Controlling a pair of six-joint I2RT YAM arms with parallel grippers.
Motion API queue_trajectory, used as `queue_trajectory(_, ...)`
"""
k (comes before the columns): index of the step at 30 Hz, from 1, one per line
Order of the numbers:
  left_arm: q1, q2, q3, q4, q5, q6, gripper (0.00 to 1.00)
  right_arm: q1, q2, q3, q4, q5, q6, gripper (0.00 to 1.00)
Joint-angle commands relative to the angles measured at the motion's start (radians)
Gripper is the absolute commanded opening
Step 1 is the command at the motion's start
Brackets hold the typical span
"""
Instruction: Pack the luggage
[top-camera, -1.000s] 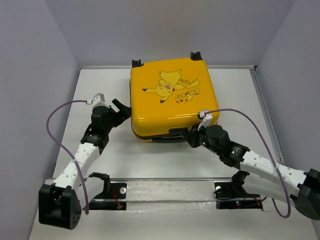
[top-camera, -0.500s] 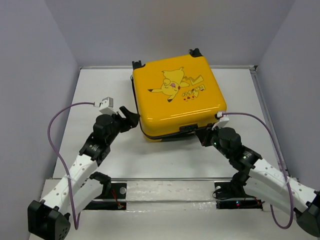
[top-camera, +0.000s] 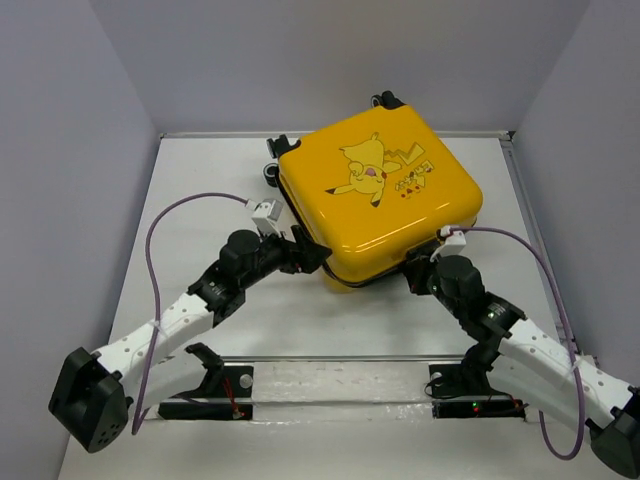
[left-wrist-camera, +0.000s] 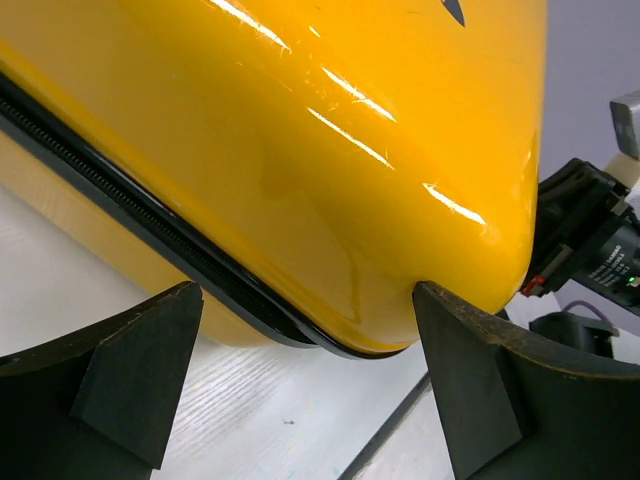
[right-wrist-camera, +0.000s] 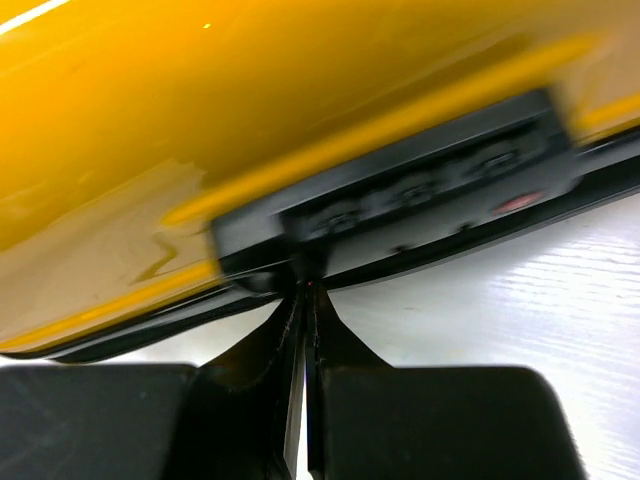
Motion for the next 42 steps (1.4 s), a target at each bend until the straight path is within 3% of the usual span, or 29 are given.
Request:
queue_trajectory(1, -0.044, 0.107, 0.03, 0.245, 0.024, -0.055, 0.99, 0.008, 0.011, -0.018, 0.089, -0.162, 0.031, 0.07)
queue_trajectory(4, -0.063, 0.181, 0.065, 0.299, 0.016, -0.066, 0.99, 0.047, 0.051, -0.027, 0.128, -0.226, 0.037, 0.07)
queue_trajectory(6, -0.075, 0.224, 0.105, 0.319, 0.004, -0.072, 0.99, 0.161, 0.08, -0.02, 0.159, -0.205, 0.035, 0.07)
queue_trajectory(8, -0.084, 0.235, 0.12, 0.334, -0.011, -0.075, 0.99, 0.28, 0.133, 0.0, 0.166, -0.144, 0.032, 0.07)
queue_trajectory(9, -0.09, 0.242, 0.131, 0.337, -0.019, -0.075, 0.99, 0.402, 0.157, 0.032, 0.166, -0.068, 0.037, 0.07)
queue_trajectory(13, -0.11, 0.268, 0.154, 0.34, -0.027, -0.072, 0.99, 0.602, 0.307, 0.119, 0.183, 0.066, 0.072, 0.07)
queue_trajectory(19, -0.126, 0.293, 0.199, 0.339, -0.018, -0.068, 0.99, 0.735, 0.568, 0.244, 0.272, 0.227, 0.103, 0.07)
queue_trajectory(24, -0.126, 0.256, 0.254, 0.25, -0.065, -0.025, 0.99, 0.718, 0.525, 0.22, 0.243, 0.347, 0.138, 0.07)
queue_trajectory(30, -0.126, 0.16, 0.208, 0.123, -0.166, -0.009, 0.99, 0.459, 0.061, -0.087, 0.199, 0.286, 0.146, 0.09)
queue_trajectory(31, -0.126, 0.135, 0.196, 0.109, -0.209, -0.014, 0.99, 0.43, -0.048, -0.11, 0.158, 0.271, 0.137, 0.16)
queue_trajectory(34, -0.126, 0.031, 0.157, 0.057, -0.29, -0.014, 0.99, 0.346, -0.147, -0.141, 0.043, 0.27, 0.143, 0.34)
queue_trajectory(38, -0.126, -0.041, 0.153, -0.02, -0.298, 0.006, 0.99, 0.281, -0.142, -0.124, -0.013, 0.303, 0.159, 0.4)
queue_trajectory(42, -0.126, -0.05, 0.098, -0.042, -0.263, -0.008, 0.99, 0.195, 0.003, -0.081, -0.022, 0.361, 0.176, 0.46)
